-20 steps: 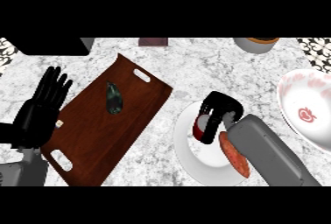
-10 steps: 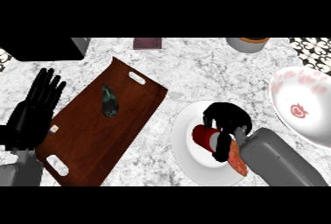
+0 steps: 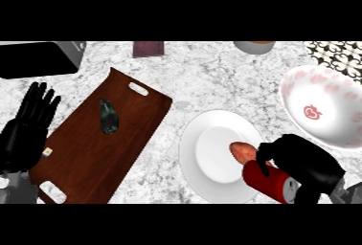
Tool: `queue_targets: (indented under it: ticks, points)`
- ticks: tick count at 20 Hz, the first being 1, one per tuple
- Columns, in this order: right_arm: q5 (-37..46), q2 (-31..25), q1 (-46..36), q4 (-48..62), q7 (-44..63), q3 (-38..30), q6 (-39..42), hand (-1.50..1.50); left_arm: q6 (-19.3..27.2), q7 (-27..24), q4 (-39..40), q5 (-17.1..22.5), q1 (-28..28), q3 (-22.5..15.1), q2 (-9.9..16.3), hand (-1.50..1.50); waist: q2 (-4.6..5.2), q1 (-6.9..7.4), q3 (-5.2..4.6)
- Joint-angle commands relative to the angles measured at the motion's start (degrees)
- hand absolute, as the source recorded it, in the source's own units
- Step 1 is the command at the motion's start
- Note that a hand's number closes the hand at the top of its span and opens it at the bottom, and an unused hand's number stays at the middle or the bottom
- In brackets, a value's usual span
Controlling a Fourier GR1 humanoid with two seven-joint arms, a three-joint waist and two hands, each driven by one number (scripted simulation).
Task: Pick the can from the plate and place it in the bowl
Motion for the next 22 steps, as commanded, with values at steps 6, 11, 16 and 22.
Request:
queue_targets:
  ticks: [6, 11, 16, 22]
  points:
    - [-6.13, -17.72, 18.07, -7.94, -14.51, -23.55, -18.06, 1.5, -0.03, 0.47, -3.45, 0.79, 3.14, 1.15, 0.32, 0.0, 0.09, -0.96, -0.06]
    - [-15.36, -20.71, 25.33, -3.93, -18.66, -39.9, -19.95, 1.5, -0.98, 2.02, -4.87, 1.42, 2.77, 0.34, 0.53, 0.0, 0.55, 0.43, -0.17]
    - [-23.0, -19.87, 30.56, -0.43, -21.88, -52.69, -15.14, 1.5, -1.84, -1.08, -1.48, -0.15, 0.78, -0.81, -0.84, 0.0, 1.27, 3.07, -0.28]
    - [-23.02, -16.31, 22.87, 14.13, -25.32, -55.28, -10.92, 1.5, -3.82, -2.19, 1.86, -0.68, -1.96, -2.28, -1.89, 0.0, 1.87, 6.03, -0.25]
